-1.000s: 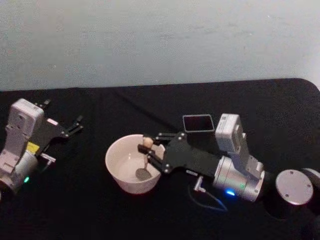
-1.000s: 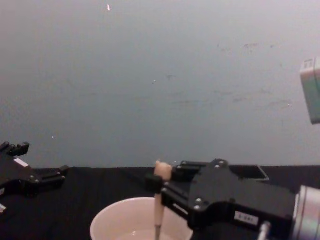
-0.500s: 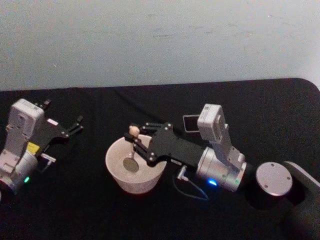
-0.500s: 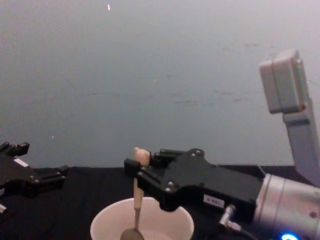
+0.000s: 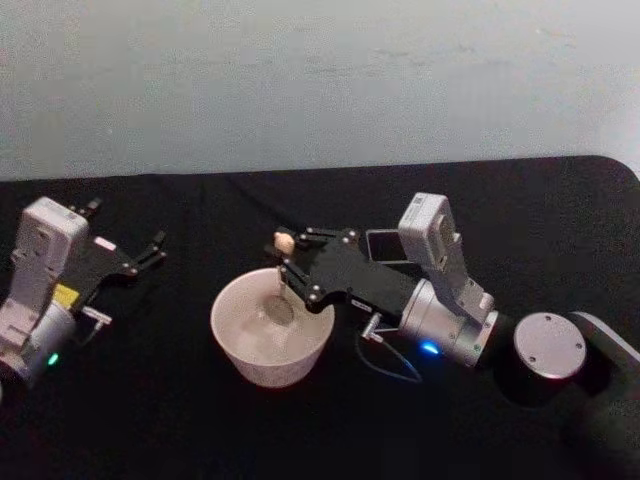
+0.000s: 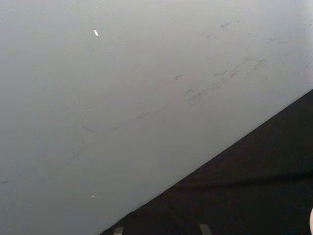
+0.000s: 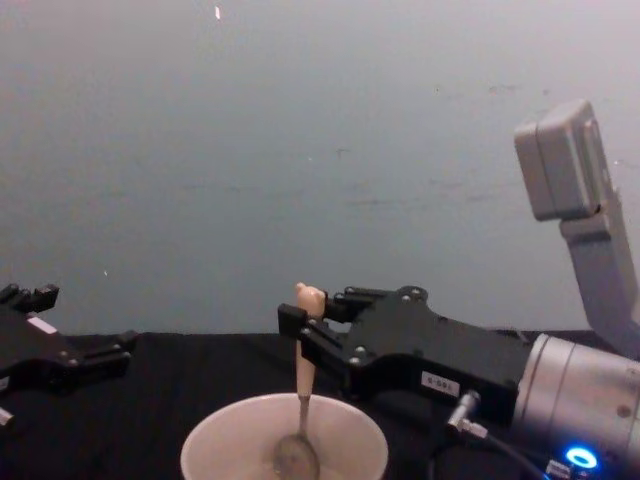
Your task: Pick up the stirring spoon with one hand, stir inside the cup, then place it back in its original position.
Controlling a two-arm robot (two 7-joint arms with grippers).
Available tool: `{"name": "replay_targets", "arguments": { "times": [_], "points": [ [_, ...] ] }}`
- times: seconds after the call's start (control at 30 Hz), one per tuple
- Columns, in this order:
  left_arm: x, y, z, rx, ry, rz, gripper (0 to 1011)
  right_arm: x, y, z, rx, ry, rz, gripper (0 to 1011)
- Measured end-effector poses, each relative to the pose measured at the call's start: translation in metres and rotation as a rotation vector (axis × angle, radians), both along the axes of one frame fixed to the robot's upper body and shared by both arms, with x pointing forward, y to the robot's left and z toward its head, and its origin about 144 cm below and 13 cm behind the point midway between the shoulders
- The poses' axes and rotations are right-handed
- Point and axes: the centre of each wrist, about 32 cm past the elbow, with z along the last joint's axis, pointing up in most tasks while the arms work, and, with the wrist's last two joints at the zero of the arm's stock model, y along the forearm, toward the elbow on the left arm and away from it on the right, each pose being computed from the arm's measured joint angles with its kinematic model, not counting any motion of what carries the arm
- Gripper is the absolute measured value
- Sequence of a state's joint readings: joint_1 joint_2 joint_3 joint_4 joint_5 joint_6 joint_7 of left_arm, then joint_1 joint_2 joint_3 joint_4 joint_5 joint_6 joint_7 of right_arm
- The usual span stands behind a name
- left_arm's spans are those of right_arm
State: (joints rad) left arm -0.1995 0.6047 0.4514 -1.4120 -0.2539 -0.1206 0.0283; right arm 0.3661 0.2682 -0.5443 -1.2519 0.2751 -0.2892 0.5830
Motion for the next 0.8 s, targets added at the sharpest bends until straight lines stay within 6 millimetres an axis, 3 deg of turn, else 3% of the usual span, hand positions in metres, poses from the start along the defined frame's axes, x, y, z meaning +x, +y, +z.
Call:
{"name": "replay_targets", "arguments": {
  "times": [0.33,0.63,0.8],
  "points": [
    [0.0,0.0,0.0,0.0,0.0,0.0,1001,-0.004,-0.01,0.0,-0.008,-0.001,-0.006,213],
    [0.0,0.0,0.0,0.0,0.0,0.0,1001,-0.021,-0.024,0.002,-0.018,0.01,0.033,212],
    [0.0,0.0,0.0,0.0,0.0,0.0,1001,-0.032,-0.021,0.001,-0.015,0.024,0.077,213]
  ]
}}
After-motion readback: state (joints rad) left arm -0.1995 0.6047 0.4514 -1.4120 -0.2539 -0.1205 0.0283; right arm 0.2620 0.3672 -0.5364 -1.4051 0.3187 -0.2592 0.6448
